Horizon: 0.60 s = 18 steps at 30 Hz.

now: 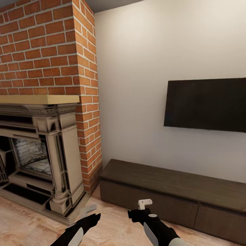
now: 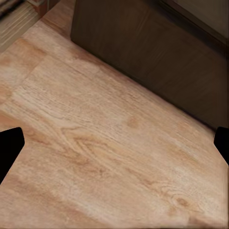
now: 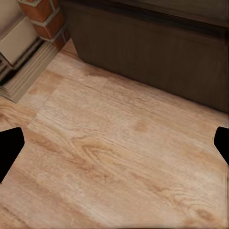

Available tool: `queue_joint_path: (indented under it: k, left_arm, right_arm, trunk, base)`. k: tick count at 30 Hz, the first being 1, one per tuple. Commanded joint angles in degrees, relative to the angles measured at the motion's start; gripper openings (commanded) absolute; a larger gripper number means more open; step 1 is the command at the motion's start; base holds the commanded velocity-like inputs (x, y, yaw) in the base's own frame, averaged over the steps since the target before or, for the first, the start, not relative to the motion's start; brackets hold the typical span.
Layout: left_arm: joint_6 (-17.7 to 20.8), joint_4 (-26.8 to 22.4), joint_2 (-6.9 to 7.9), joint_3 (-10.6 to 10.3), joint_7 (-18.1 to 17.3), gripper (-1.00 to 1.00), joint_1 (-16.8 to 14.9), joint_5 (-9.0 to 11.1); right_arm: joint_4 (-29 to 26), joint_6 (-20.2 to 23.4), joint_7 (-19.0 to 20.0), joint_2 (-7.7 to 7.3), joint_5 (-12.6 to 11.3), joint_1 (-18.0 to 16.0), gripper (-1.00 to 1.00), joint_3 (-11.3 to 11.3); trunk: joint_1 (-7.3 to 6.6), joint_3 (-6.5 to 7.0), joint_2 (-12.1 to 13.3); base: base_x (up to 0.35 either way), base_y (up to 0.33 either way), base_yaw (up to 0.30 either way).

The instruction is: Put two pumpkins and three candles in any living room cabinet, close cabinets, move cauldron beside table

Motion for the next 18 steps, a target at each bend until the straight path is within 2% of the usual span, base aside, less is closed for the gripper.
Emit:
queue_joint_path:
  k: [1, 12, 18]
  left_arm:
    - [0.2, -0.1, 0.03, -0.2, 0.0, 1.0, 0.0, 0.4]
    - [0.2, -0.1, 0.05, -0.2, 0.0, 1.0, 0.0, 0.4]
    - [0.2, -0.1, 0.06, -0.1, 0.0, 1.0, 0.0, 0.4]
  right_arm:
    - [-0.1, 0.2, -0.1, -0.04, -0.5, 0.0, 1.0, 0.4]
    - [-0.1, 0.1, -0.1, -0.04, -0.5, 0.0, 1.0, 0.4]
    - [-0.1, -0.2, -0.2, -0.04, -0.5, 0.0, 1.0, 0.3]
  trunk:
    - [0.0, -0.1, 0.0]
    - [0.0, -0.49, 0.0]
    - [0.0, -0.72, 0.0]
  base:
    - [0.0, 0.0, -0.259]
    - [0.003, 0.0, -0.259]
    - [0.16, -0.004, -0.259]
